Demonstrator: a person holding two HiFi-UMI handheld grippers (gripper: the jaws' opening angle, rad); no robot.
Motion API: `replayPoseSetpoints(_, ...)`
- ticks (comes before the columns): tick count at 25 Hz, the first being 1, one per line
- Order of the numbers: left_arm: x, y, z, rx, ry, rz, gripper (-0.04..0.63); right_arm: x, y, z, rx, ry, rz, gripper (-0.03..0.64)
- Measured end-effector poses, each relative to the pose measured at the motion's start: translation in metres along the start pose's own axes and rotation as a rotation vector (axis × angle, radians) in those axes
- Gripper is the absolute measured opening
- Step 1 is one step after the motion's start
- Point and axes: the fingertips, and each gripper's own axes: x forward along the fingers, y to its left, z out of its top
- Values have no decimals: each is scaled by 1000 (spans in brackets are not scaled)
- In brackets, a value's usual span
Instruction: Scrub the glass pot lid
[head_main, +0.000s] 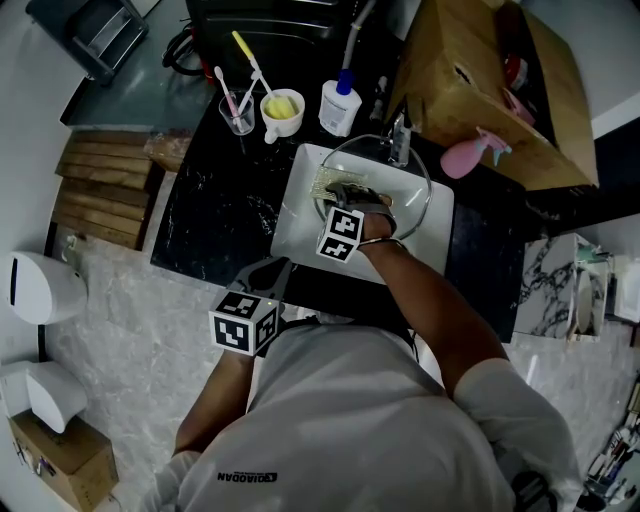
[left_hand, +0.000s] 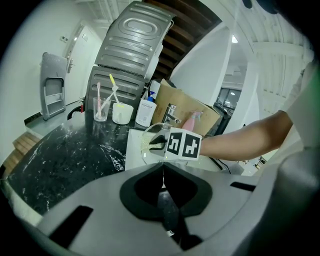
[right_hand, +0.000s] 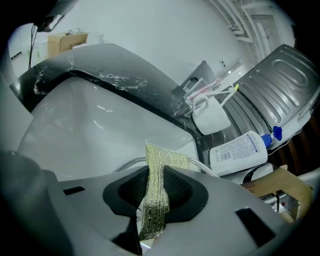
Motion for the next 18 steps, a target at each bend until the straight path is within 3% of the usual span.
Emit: replayPoseSetpoints(18, 5, -18, -8, 13, 10, -17, 15, -12, 54, -9, -141, -42, 114, 109)
